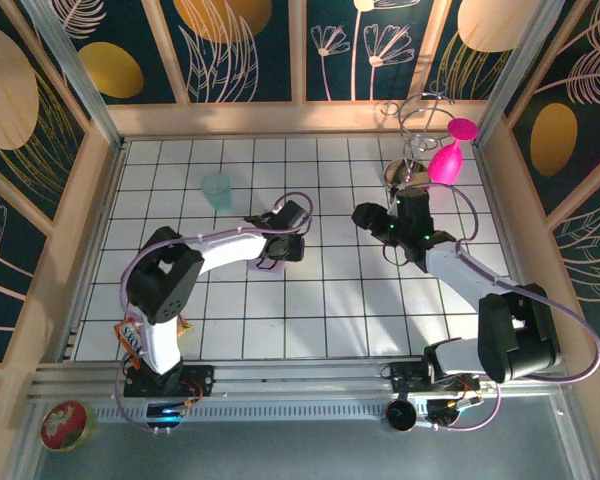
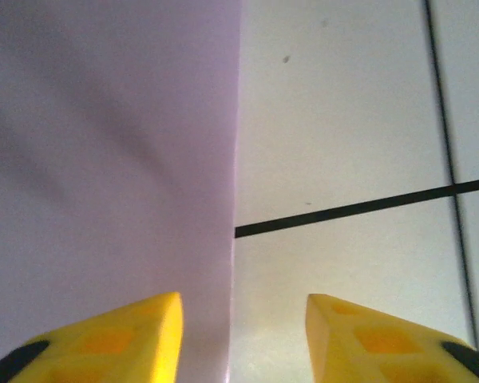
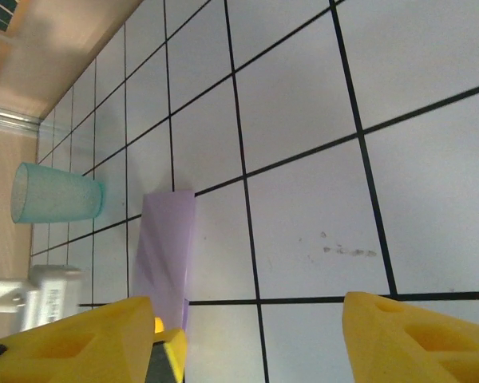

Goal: Fold a paper plane with a square sheet of paper (pick it up from the middle)
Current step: Turn over the paper at the center of the table, then move the paper to the center of the table.

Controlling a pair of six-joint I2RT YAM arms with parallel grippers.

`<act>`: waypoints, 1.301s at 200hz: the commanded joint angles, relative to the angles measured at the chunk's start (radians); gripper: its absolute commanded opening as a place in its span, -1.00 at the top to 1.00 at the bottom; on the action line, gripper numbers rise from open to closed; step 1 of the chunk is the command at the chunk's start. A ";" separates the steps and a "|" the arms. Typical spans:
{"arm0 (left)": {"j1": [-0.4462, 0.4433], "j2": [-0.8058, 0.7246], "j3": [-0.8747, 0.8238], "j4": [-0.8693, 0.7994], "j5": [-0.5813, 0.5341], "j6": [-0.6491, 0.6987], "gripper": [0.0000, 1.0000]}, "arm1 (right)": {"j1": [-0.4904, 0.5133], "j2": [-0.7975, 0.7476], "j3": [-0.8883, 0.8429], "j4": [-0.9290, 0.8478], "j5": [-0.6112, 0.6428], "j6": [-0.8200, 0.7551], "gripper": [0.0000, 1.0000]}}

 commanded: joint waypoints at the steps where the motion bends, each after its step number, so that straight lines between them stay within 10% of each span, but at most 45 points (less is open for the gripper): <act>1: 0.059 -0.132 -0.071 0.139 0.119 -0.043 -0.04 | 0.036 0.031 -0.007 0.043 -0.024 0.015 -0.22; 113: 0.295 -0.499 -0.557 0.415 0.076 -0.331 -0.56 | 0.435 0.486 0.304 0.160 -0.123 0.064 0.14; 206: 0.304 -0.557 -0.611 0.417 0.032 -0.308 -0.92 | 0.455 0.689 0.430 0.003 -0.130 0.024 0.20; 260: 0.304 -0.518 -0.588 0.430 0.194 -0.252 -0.97 | 0.412 0.606 0.280 -0.020 -0.065 -0.067 0.24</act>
